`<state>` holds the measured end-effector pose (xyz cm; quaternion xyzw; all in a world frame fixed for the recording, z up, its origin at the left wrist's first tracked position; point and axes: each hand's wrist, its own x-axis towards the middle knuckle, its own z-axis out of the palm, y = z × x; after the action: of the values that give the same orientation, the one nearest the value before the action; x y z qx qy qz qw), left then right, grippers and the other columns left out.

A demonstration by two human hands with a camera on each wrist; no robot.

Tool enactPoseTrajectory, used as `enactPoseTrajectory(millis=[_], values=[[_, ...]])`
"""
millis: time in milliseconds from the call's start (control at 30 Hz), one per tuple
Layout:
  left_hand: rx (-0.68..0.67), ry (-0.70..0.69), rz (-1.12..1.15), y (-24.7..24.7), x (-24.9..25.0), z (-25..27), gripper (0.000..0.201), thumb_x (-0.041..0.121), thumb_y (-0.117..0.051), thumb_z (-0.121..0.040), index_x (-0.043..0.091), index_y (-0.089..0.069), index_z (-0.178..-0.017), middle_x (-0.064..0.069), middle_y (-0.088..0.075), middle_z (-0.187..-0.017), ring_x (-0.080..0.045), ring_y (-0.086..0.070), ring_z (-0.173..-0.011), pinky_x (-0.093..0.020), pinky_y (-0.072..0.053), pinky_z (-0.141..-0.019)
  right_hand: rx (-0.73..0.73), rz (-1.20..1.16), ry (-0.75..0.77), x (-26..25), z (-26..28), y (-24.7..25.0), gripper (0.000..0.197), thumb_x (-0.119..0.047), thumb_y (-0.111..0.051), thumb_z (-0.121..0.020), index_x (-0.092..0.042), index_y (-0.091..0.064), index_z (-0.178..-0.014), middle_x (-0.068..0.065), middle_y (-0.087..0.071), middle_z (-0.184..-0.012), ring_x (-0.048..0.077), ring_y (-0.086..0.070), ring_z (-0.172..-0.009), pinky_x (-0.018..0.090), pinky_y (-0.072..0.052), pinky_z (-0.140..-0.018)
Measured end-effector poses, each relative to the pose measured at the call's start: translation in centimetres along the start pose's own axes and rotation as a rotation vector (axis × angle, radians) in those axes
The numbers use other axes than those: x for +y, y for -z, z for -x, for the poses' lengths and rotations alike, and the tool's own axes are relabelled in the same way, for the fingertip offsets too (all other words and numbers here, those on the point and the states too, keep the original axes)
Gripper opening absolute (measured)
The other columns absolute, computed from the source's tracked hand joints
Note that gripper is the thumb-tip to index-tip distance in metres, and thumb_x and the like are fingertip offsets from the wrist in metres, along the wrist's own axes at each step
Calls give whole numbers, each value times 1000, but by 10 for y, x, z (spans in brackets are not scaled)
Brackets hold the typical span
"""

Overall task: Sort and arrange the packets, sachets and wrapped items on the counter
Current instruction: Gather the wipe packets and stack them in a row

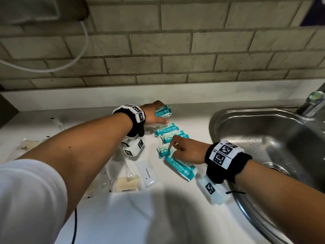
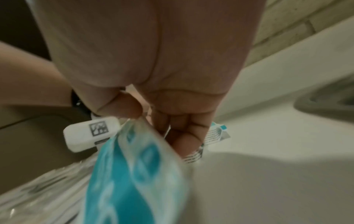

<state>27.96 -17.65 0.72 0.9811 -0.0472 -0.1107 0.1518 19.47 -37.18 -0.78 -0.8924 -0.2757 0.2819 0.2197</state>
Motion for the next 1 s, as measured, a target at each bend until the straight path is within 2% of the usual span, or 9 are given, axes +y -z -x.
enactPoseTrajectory(millis=[100, 200, 267, 333, 400, 567, 733, 867, 1000], values=[[-30, 124, 105, -3, 7, -10, 46, 48, -48, -90, 17, -34, -120, -11, -57, -98, -25, -53, -77, -32, -36, -66, -28, 67, 22, -3, 4, -1, 24, -24, -55, -89, -17, -48, -110, 3, -57, -90, 19, -51, -80, 35, -45, -73], [-53, 128, 102, -11, 11, -16, 29, 31, -38, -96, 11, -36, -116, -9, -53, -86, -23, -47, -68, -33, -32, -62, -18, 82, 40, -2, 5, -1, 23, -22, -57, -86, -13, -55, -107, 3, -60, -101, 18, -52, -87, 30, -43, -75], [-66, 105, 71, -18, 13, -21, 32, 26, -40, -96, 9, -37, -124, -12, -57, -95, -26, -51, -78, -31, -34, -68, -24, 128, 61, -1, 3, -2, 22, -21, -56, -86, -13, -60, -106, -6, -57, -96, 17, -53, -90, 26, -41, -74], [-80, 85, 53, -22, 14, -22, 35, 21, -42, -96, 9, -39, -129, -18, -56, -116, -30, -54, -92, -30, -35, -73, -42, 141, 91, -4, 0, -4, 27, -19, -56, -86, -18, -66, -112, -13, -55, -96, 11, -52, -90, 22, -38, -78], [-101, 67, 19, -24, 13, -26, 39, 18, -43, -95, 11, -41, -134, -17, -48, -131, -33, -54, -110, -29, -37, -81, -48, 120, 133, -6, -5, -6, 33, -15, -59, -86, -21, -68, -118, -12, -53, -99, 6, -49, -91, 18, -36, -82], [-122, -12, -104, -26, 3, -24, 48, 33, -51, -94, 24, -43, -141, -16, -45, -135, -34, -51, -118, -32, -40, -96, 90, 189, 215, -4, -11, -10, 39, -15, -67, -81, -26, -68, -118, -2, -54, -109, 16, -51, -103, 29, -44, -92], [-193, -77, -224, -33, -7, -10, 59, 51, -46, -93, 35, -31, -148, -11, -41, -143, -37, -38, -130, -43, -31, -109, 331, 141, 67, 0, -19, 14, 68, -32, -75, -75, -27, -49, -138, 4, -49, -131, 23, -44, -120, 34, -41, -102], [-238, -176, -215, -31, 1, 6, 50, 43, -44, -97, 34, -34, -146, -11, -48, -133, -35, -38, -125, -41, -26, -108, 216, 212, -95, 8, -33, 23, 91, -38, -77, -72, -29, -29, -149, 4, -36, -148, 28, -36, -130, 39, -37, -107], [-168, -127, -105, -30, -3, 18, 63, 45, -51, -94, 26, -29, -149, -8, -41, -146, -33, -37, -130, -40, -33, -108, 137, 144, -197, 10, -40, 27, 86, -41, -75, -73, -20, -35, -147, 5, -39, -143, 25, -46, -127, 39, -43, -105]])
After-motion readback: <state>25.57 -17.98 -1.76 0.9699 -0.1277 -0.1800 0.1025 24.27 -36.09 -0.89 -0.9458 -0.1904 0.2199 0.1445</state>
